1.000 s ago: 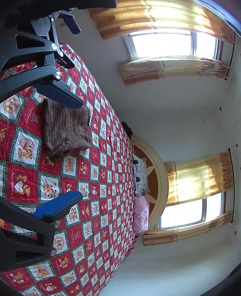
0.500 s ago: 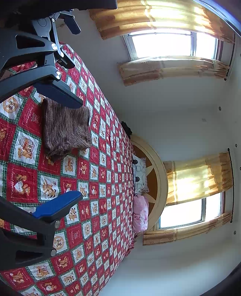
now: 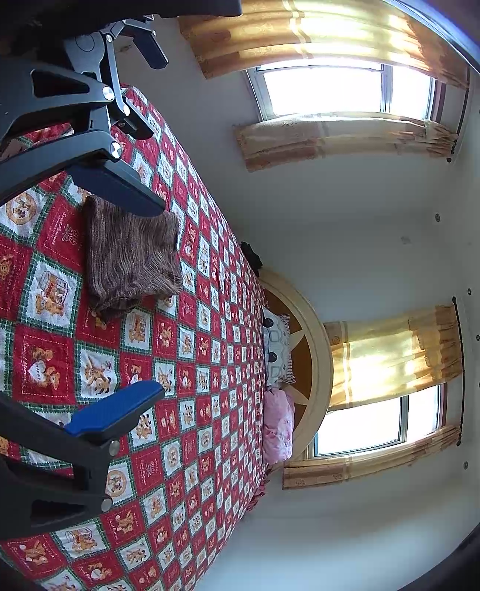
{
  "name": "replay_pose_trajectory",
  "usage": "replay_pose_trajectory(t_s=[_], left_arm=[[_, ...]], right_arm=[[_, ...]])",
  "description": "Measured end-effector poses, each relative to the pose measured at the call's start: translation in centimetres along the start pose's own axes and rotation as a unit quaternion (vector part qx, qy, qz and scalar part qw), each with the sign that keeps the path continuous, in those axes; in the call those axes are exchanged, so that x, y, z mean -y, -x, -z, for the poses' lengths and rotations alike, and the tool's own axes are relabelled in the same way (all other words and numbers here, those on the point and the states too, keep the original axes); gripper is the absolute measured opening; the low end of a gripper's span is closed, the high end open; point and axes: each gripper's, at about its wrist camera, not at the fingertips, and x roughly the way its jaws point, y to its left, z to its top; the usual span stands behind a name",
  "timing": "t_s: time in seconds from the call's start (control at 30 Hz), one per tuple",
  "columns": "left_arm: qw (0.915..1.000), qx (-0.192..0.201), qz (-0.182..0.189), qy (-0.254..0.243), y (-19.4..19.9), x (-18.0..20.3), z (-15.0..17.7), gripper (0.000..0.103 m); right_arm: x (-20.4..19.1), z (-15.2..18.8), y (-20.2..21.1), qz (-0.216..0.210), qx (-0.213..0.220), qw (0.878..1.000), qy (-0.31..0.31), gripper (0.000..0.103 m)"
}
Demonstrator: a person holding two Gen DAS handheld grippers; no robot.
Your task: Fold small clothes
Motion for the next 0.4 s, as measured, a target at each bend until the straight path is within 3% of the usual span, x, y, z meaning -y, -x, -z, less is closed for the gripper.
replay_pose_trajectory(t_s=[0.4], left_arm=[[0.9997, -0.013, 0.021, 0.007, -0.39, 0.07, 0.10, 0.103]], right_arm=[[0.40, 0.30, 0.09, -0.002, -0.006, 1.000, 0.001, 0.091]])
